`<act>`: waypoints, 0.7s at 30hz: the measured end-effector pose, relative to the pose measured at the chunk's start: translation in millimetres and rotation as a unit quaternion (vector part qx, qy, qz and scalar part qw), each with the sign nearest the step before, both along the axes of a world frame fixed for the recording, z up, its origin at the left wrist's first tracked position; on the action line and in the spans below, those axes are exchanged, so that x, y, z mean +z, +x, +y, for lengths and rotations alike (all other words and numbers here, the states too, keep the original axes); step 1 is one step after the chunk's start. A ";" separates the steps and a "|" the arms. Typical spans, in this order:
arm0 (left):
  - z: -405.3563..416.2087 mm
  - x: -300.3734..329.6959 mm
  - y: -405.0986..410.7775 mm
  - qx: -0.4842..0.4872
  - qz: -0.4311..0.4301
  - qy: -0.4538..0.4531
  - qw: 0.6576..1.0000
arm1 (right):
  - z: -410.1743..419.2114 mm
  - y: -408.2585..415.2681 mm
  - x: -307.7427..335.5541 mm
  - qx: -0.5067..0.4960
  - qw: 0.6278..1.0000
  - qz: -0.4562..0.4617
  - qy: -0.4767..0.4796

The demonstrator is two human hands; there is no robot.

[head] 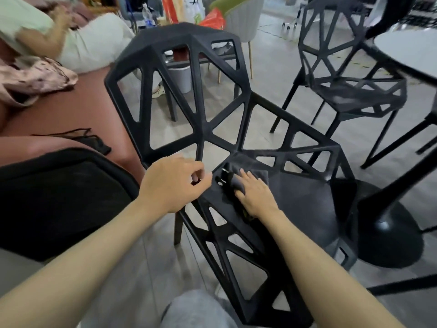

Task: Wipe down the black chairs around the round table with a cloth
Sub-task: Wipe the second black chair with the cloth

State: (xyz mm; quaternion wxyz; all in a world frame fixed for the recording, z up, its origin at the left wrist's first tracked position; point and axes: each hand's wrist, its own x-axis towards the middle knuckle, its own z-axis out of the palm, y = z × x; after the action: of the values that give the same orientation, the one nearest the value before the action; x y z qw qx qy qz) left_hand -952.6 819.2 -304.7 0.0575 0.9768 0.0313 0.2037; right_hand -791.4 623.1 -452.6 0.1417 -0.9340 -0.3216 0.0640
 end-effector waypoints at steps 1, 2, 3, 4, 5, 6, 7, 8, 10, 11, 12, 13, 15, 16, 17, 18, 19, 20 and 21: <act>0.2 -0.1 1.1 0.003 0.000 0.000 1.000 | 2.1 14.1 -0.1 -0.003 1.000 -0.008 -0.010; -0.1 -0.7 1.4 0.006 0.003 0.002 1.000 | 5.1 27.1 0.5 -0.009 1.000 -0.016 -0.018; -0.7 -2.2 1.4 0.008 0.008 0.003 1.000 | 9.0 38.8 0.9 -0.018 0.999 -0.019 -0.020; -0.4 -4.2 1.4 0.009 0.011 0.004 1.000 | 14.3 47.7 1.6 -0.030 0.999 -0.021 -0.017; 0.9 -5.6 1.5 0.014 0.013 0.002 1.000 | 20.2 51.9 1.3 -0.045 0.999 -0.023 -0.011; 1.9 -6.5 2.4 0.019 0.012 0.000 1.000 | 25.2 52.1 0.4 -0.061 0.998 -0.024 -0.004; 2.4 -6.8 3.3 0.023 0.012 0.001 1.000 | 28.8 47.8 0.3 -0.073 0.997 -0.023 0.004; 1.5 -7.0 3.3 0.027 0.014 0.005 1.000 | 30.2 39.3 0.2 -0.078 0.997 -0.019 0.010; 0.1 -6.3 3.4 0.042 0.022 0.031 0.998 | 31.6 16.3 -1.2 -0.058 0.998 -0.016 0.018; 0.1 -6.1 3.4 0.049 0.030 0.047 0.997 | 31.2 4.9 -2.8 -0.040 0.999 -0.011 0.020; 0.0 -6.2 3.4 0.056 0.038 0.060 0.996 | 29.5 -4.2 -3.9 -0.022 0.999 -0.006 0.023; -0.3 -6.0 3.8 0.064 0.042 0.070 0.995 | 27.7 -7.8 -5.2 -0.008 1.000 -0.008 0.022; -0.7 -5.7 3.1 0.076 0.045 0.078 0.993 | 27.3 0.9 -5.1 0.007 1.000 -0.010 0.013; -1.1 -6.1 3.7 0.076 0.049 0.076 0.993 | 28.6 11.4 -4.5 0.005 1.000 -0.011 0.007; -1.6 -6.6 4.0 0.075 0.052 0.072 0.993 | 31.0 22.6 -2.6 -0.004 1.000 -0.015 0.000; -1.6 -7.6 4.0 0.075 0.049 0.069 0.994 | 34.4 31.7 -0.1 -0.019 1.000 -0.020 -0.003; -0.8 -8.3 3.7 0.076 0.046 0.069 0.994 | 39.2 37.4 0.7 -0.042 0.999 -0.026 0.002; 0.2 -8.4 4.2 0.079 0.046 0.069 0.993 | 44.5 39.6 0.9 -0.066 0.997 -0.034 0.014; 0.6 -8.1 4.8 0.082 0.047 0.065 0.993 | 49.3 38.0 1.5 -0.085 0.995 -0.039 0.033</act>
State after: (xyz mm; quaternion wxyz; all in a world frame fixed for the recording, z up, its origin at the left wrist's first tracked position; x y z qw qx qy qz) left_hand -947.7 819.8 -312.8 -0.0249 0.9812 0.1005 0.1630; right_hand -753.4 672.4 -451.1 0.1648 -0.9546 -0.2480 0.0042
